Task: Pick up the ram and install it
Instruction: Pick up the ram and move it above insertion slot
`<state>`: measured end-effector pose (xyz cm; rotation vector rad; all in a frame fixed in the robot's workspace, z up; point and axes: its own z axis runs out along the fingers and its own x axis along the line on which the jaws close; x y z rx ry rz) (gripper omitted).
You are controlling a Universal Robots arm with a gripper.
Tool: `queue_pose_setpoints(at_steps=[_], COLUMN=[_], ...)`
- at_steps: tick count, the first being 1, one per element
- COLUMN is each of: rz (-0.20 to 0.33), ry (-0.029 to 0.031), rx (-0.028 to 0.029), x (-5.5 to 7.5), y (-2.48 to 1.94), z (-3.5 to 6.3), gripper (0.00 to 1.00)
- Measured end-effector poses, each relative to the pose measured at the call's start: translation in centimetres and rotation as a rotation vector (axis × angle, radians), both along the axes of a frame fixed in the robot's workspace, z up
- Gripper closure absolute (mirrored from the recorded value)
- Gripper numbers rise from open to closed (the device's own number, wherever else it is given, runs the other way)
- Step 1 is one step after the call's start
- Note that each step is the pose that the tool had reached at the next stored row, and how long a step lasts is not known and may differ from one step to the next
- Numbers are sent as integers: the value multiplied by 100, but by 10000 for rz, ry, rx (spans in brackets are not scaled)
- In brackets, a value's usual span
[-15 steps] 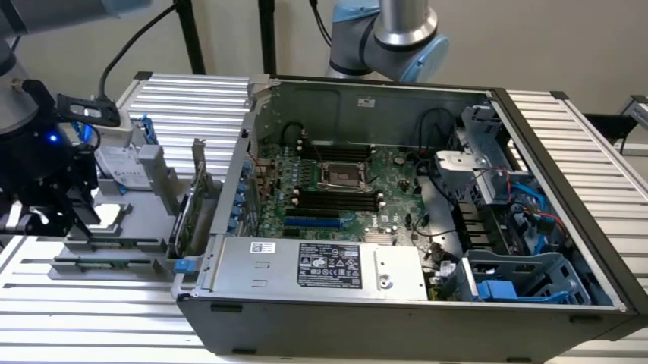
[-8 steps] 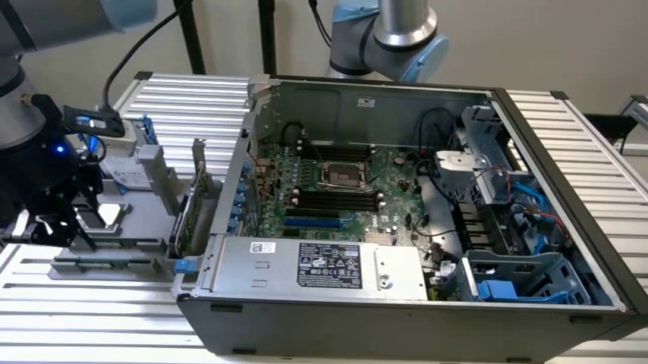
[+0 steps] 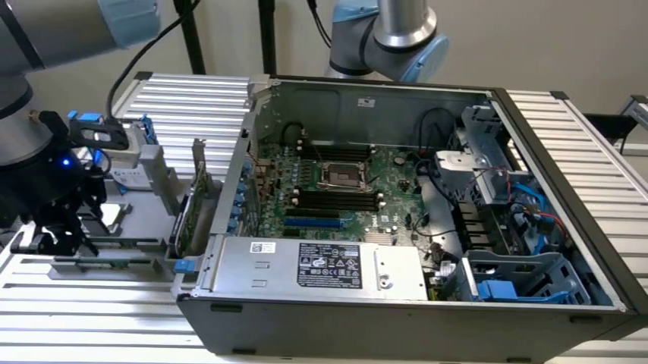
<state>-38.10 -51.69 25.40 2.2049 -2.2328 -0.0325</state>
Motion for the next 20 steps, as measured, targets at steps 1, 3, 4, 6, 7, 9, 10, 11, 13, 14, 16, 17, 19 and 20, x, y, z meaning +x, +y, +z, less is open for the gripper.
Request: queue_pose_setpoints(at_steps=[1, 3, 4, 6, 7, 9, 10, 11, 13, 14, 16, 17, 19, 20], rz=[2, 6, 9, 18, 24, 39, 48, 57, 76, 84, 97, 102, 111, 114], ry=[-1, 0, -1, 0, 0, -1, -1, 0, 0, 0, -1, 0, 0, 0], rx=[1, 0, 0, 0, 0, 1, 1, 0, 0, 0, 1, 0, 0, 0], x=[1, 0, 0, 1, 1, 1, 1, 1, 1, 1, 1, 0, 0, 0], y=[-1, -3, -3, -4, -4, -4, -4, -4, -4, -4, -4, -3, -1, 1], z=[-19, -54, -72, -109, -127, -164, -182, -200, -236, -254, -292, -309, -346, -364], gripper=[61, 61, 61, 61, 61, 61, 61, 61, 61, 61, 61, 61, 61, 61])
